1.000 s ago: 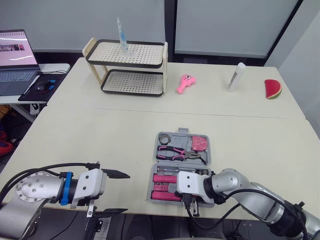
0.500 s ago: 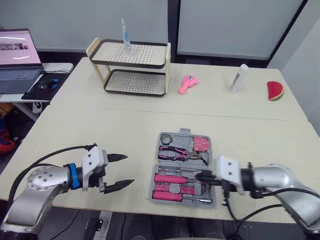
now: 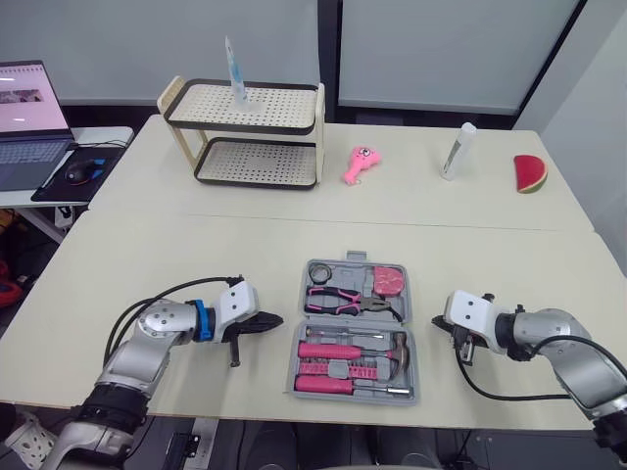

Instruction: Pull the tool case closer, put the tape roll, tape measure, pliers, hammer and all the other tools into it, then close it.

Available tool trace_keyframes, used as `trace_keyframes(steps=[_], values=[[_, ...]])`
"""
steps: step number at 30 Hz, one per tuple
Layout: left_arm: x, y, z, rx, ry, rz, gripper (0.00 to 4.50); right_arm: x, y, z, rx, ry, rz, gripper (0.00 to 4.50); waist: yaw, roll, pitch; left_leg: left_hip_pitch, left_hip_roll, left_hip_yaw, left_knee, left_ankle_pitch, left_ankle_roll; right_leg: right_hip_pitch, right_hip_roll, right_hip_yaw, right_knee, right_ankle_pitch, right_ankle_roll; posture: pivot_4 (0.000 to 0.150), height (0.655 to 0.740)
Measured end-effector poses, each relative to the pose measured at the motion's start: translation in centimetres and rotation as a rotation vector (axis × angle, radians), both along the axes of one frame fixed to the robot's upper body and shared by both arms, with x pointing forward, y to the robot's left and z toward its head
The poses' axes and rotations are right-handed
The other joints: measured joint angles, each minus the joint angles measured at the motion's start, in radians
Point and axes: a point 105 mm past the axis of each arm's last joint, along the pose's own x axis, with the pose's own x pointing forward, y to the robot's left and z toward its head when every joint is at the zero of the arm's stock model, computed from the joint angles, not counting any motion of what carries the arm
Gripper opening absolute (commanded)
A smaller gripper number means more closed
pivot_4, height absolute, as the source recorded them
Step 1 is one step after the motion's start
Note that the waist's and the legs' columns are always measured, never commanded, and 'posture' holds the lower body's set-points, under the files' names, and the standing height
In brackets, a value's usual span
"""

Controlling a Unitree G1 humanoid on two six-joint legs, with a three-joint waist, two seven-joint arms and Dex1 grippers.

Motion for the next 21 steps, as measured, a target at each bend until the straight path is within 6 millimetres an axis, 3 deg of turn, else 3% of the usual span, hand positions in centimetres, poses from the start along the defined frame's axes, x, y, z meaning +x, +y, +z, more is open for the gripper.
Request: trace_keyframes(steps=[4,8,21], values=[[0.6,-1.0,-0.7,0.011,-0.004,-0.038,0.05,-0.2,0.0,-1.0,-0.011,0.038,0.024,0.0,0.004,0.0,0.0,0.0,0.0,0.0,0.0,0.0,0.0,0.001,0.0,0.0,0.0,0.0,0.0,0.15,0.735],[0.8,-1.9,-1.4,0.01,0.0,-0.07,0.05,-0.2,1.3,-1.1,0.023,0.044,0.058,0.0,0.003,0.0,0.0,0.0,0.0,0.0,0.0,0.0,0.0,0.0,0.0,0.0,0.001,0.0,0.0,0.15,0.735],[1.5,-3.4,-1.5,-0.011,-0.023,-0.097,0.05,0.2,3.6,-1.1,0.063,0.044,0.114,0.0,0.007,0.001,-0.001,0.0,0.0,0.0,0.001,0.0,0.0,0.001,0.0,0.0,0.001,0.0,0.0,0.15,0.735]])
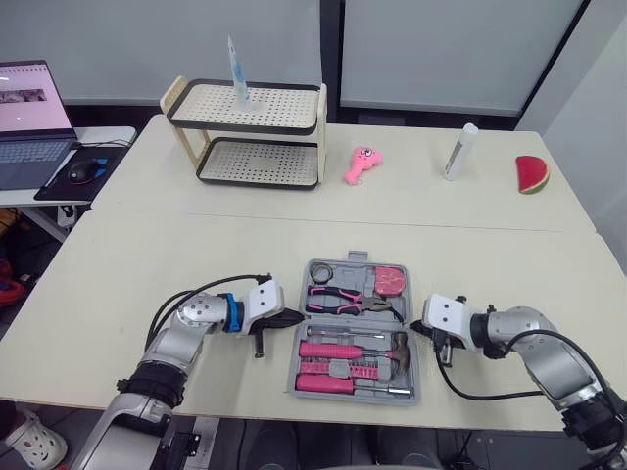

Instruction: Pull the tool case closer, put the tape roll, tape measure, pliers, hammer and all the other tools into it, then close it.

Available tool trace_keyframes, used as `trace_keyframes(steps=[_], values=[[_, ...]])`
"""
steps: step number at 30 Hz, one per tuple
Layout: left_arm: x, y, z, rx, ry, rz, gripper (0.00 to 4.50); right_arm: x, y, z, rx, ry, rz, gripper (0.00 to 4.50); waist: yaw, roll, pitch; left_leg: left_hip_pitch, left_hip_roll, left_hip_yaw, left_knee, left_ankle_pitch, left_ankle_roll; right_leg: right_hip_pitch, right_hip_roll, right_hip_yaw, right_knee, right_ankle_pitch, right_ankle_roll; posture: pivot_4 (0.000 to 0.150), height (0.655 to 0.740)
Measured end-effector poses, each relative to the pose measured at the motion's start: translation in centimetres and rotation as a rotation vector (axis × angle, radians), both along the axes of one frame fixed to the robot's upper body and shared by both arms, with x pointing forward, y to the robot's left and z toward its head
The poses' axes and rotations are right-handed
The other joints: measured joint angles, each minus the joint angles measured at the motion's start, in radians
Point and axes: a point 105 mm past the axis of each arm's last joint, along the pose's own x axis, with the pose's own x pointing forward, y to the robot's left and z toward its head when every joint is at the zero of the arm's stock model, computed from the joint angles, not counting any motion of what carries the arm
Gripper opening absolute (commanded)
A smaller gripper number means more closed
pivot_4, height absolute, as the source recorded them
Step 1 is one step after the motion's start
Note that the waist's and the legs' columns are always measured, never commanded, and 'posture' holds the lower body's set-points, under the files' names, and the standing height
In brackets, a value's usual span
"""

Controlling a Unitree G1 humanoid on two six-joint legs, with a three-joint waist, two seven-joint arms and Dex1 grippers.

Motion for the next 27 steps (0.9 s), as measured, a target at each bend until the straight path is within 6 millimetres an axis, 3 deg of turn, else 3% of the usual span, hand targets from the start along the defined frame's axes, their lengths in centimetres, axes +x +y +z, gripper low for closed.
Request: trace_keyframes(steps=[11,27], values=[[-0.9,-0.5,-0.3,-0.01,0.018,0.006,0.05,-0.2,0.2,-0.1,0.0,0.02,-0.011,0.0,0.0,0.001,0.0,0.0,0.0,0.0,0.0,0.0,0.0,0.0,0.0,0.0,0.0,0.0,0.0,0.15,0.735],[-2.4,-0.7,-0.6,0.006,0.05,-0.024,0.05,-2.1,0.0,-0.3,-0.016,0.073,-0.011,0.0,0.001,0.001,0.0,0.0,0.0,0.0,0.0,0.0,0.0,0.0,0.0,0.0,0.0,0.0,0.0,0.15,0.735]])
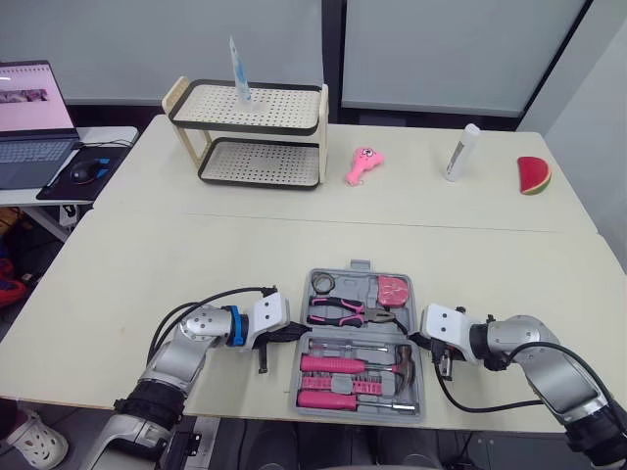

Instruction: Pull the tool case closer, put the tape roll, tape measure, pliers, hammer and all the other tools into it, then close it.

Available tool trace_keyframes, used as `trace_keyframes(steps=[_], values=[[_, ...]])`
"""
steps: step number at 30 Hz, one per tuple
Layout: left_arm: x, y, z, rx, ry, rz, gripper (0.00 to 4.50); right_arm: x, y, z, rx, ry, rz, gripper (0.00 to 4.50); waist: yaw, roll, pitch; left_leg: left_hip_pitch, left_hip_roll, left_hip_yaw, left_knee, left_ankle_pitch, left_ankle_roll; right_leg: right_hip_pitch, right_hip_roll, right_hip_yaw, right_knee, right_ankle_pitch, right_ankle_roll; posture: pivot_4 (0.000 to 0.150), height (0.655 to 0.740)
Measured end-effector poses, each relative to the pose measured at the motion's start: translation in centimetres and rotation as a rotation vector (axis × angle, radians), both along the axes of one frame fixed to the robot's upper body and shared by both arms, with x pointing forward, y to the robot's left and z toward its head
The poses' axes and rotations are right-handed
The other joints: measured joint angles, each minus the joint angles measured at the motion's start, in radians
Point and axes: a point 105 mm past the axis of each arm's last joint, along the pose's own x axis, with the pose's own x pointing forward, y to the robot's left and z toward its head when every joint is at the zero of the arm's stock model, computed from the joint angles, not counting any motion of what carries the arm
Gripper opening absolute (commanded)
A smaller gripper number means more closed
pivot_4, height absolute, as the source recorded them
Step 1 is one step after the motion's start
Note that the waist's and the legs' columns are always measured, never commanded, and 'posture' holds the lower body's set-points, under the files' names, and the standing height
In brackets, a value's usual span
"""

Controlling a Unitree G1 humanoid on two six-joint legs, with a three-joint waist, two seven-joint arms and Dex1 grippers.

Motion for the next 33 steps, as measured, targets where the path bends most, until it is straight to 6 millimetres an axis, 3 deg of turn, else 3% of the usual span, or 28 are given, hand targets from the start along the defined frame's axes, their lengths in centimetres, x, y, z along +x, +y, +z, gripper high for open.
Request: trace_keyframes(steps=[25,29,33], values=[[-0.5,0.4,0.0,0.006,-0.004,-0.006,0.05,-0.5,0.0,0.0,-0.004,0.027,-0.024,0.0,0.0,0.0,0.0,0.0,0.0,0.0,0.0,0.0,0.0,0.0,0.0,0.0,0.0,0.0,0.0,0.15,0.735],[-0.1,2.2,0.9,0.021,-0.024,0.032,0.05,-0.8,-1.8,0.6,-0.033,0.015,-0.063,0.0,-0.001,0.0,0.0,0.0,0.0,0.0,0.0,0.0,0.0,0.0,0.0,0.0,0.0,0.0,0.0,0.15,0.735],[-0.7,3.9,3.4,-0.014,-0.059,0.044,0.05,-1.0,-3.9,2.1,-0.039,-0.043,-0.136,0.0,-0.001,0.0,0.0,0.0,0.001,0.0,0.0,0.0,0.0,0.0,0.0,0.0,0.001,0.0,0.0,0.15,0.735]])
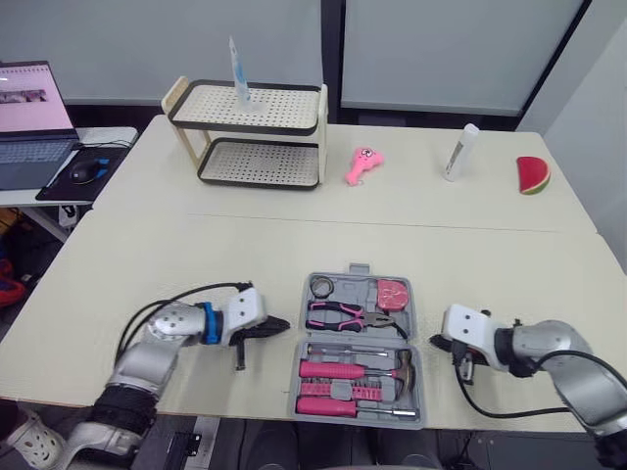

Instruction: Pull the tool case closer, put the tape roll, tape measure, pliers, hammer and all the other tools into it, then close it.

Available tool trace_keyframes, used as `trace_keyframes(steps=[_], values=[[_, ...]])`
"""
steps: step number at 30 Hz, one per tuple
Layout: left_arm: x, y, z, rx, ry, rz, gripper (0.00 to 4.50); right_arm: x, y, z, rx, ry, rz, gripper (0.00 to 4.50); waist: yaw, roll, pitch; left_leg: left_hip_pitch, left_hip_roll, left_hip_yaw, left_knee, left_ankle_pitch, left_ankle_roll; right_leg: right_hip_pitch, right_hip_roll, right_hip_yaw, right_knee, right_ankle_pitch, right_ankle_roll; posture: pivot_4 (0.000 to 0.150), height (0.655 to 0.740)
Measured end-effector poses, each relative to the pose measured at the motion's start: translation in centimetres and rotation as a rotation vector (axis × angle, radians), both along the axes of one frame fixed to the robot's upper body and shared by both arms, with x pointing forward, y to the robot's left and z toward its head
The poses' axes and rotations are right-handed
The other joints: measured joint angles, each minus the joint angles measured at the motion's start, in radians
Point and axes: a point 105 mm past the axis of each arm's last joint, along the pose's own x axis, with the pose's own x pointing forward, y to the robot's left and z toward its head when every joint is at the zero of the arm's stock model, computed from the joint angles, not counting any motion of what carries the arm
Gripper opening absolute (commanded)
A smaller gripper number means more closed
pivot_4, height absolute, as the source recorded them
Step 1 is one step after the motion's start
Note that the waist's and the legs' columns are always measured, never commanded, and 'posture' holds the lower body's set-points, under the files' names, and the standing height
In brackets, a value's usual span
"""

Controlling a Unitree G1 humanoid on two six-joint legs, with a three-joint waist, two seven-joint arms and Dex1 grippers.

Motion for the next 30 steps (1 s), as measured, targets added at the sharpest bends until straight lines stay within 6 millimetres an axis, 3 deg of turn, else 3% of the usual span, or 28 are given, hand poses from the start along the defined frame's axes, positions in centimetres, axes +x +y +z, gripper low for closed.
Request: trace_keyframes(steps=[3,7,10,18,23,30], values=[[-3.8,-1.0,1.3,-0.025,0.048,-0.139,0.05,-0.5,-0.9,0.9,0.029,-0.027,-0.068,0.0,0.0,0.001,0.0,0.0,0.0,0.001,0.0,0.0,0.0,0.0,0.0,0.001,0.0,0.0,0.0,0.15,0.735],[-6.9,-4.5,1.6,-0.064,0.088,-0.285,0.05,-1.0,0.0,1.4,0.101,-0.034,-0.101,0.0,0.001,0.001,-0.001,0.001,0.0,0.001,0.0,0.0,0.0,0.002,0.0,0.001,0.0,0.0,0.001,0.15,0.735],[-7.1,-6.3,1.0,-0.064,0.081,-0.301,0.05,-1.3,0.3,1.4,0.12,-0.038,-0.126,0.0,0.001,0.002,-0.001,0.001,0.0,0.001,0.001,0.0,0.0,0.002,0.0,0.001,-0.001,0.0,0.001,0.15,0.735],[-7.4,-8.6,-1.6,0.026,0.08,-0.35,0.05,-1.3,0.8,1.5,0.133,-0.043,-0.156,0.0,0.001,0.003,-0.001,0.001,-0.001,0.001,0.0,0.0,0.0,0.002,0.0,0.001,-0.002,0.0,0.001,0.15,0.735],[-6.7,-9.1,-3.0,0.072,0.085,-0.355,0.05,-0.9,0.8,1.9,0.137,-0.058,-0.167,0.0,0.0,0.003,-0.001,0.001,-0.001,0.001,0.0,0.0,0.0,0.002,0.0,0.001,-0.002,0.0,0.001,0.15,0.735],[-6.5,-9.6,-3.3,0.09,0.053,-0.39,0.05,-0.6,1.1,1.9,0.167,-0.031,-0.201,0.0,0.001,0.003,-0.002,0.001,-0.001,0.001,0.0,0.0,0.0,0.002,0.0,0.001,-0.002,0.0,0.001,0.15,0.735]])
